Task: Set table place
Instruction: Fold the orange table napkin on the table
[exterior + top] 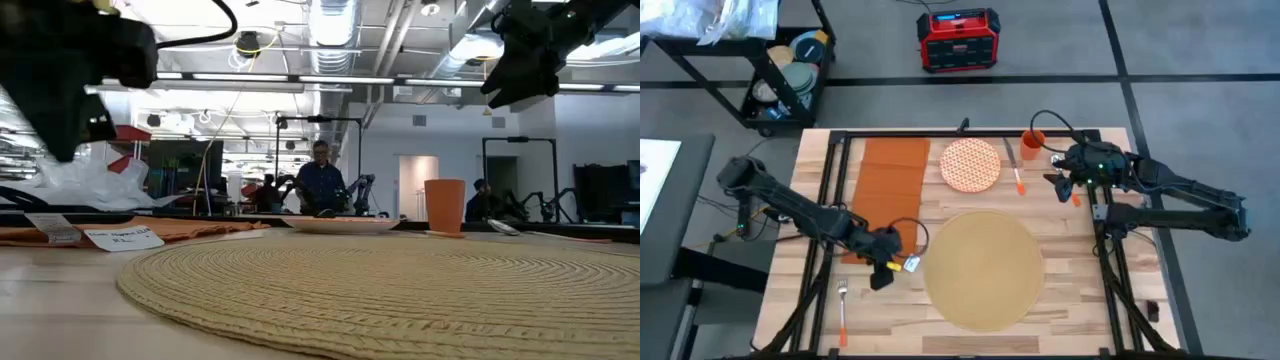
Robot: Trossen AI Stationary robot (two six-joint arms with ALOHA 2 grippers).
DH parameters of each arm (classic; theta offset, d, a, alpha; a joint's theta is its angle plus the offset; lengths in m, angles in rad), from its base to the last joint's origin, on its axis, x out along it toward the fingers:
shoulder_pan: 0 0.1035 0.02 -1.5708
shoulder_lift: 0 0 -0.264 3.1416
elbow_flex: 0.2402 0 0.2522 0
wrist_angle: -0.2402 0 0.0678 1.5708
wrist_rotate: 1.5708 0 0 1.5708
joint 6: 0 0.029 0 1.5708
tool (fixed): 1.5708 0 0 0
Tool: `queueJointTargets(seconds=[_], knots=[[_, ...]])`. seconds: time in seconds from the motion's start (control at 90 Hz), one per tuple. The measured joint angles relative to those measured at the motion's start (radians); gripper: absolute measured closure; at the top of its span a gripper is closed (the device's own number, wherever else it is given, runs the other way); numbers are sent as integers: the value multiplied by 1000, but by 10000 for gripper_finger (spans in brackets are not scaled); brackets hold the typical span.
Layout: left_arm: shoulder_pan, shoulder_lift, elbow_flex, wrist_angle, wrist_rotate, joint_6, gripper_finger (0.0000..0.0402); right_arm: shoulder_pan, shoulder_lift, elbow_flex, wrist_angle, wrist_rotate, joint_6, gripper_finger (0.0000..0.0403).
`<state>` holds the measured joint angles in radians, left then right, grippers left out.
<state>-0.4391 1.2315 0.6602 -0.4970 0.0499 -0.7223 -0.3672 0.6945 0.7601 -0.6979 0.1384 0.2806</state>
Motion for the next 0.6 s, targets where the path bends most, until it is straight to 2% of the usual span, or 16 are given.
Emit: queueJointTargets(seconds=[0.122, 0.267, 0.478, 0.6], knots=[[-26, 60, 0, -6, 46, 133, 392, 0, 0, 0, 2, -17, 0, 168], [-18, 78, 0, -34, 58, 144, 374, 0, 0, 0, 3, -30, 0, 168], [-4, 85, 1, -34, -16, 164, 322, 0, 0, 0, 2, -33, 0, 168], [-4, 98, 1, -53, -20, 195, 295, 0, 0, 0, 1, -39, 1, 168]])
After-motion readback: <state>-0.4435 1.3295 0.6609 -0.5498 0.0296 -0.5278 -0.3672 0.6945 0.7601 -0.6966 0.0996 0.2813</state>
